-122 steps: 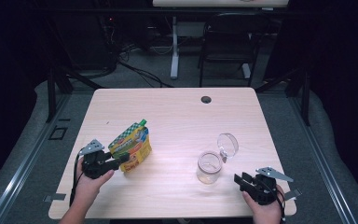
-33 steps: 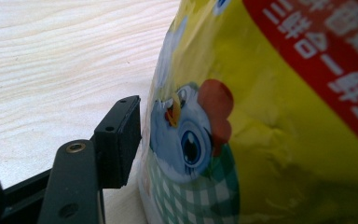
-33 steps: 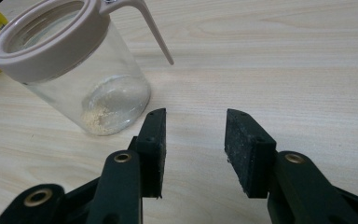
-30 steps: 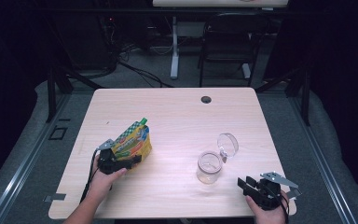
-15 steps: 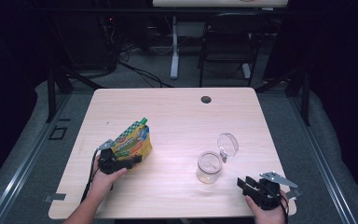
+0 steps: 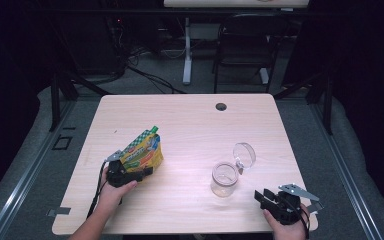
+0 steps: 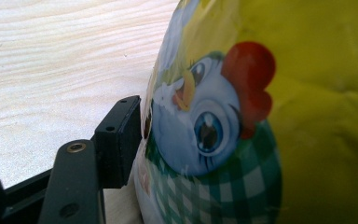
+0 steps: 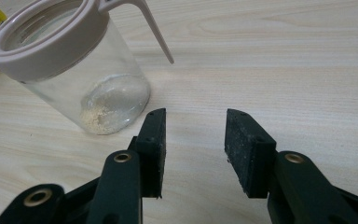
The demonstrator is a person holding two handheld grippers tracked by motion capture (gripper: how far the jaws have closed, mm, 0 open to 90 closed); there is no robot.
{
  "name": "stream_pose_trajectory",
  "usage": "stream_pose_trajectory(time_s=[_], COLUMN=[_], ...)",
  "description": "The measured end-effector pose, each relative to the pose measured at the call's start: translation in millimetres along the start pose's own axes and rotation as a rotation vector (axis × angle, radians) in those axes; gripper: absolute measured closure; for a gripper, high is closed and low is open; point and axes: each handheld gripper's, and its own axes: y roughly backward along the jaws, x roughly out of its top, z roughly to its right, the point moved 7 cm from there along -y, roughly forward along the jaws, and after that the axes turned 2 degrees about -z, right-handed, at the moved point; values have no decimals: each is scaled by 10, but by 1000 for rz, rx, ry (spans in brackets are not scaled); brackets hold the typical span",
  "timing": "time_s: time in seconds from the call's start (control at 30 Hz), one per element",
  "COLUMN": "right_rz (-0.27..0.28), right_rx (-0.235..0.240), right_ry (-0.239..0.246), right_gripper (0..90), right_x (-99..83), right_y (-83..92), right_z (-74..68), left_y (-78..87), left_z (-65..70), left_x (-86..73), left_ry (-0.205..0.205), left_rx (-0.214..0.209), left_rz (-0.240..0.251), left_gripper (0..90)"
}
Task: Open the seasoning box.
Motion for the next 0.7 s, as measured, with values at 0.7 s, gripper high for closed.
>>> stream_pose_trajectory(time_s=[0.7], right_rz=[7], right_rx=[4], right_ry=[-3], right_gripper=[593], right_x=[9], right_y=[5], right_z=[6], left_y=[-27], left_z=[4], left_x=[-19], left_ry=[-8], left_rx=[24], left_rz=[30], left_gripper=[416])
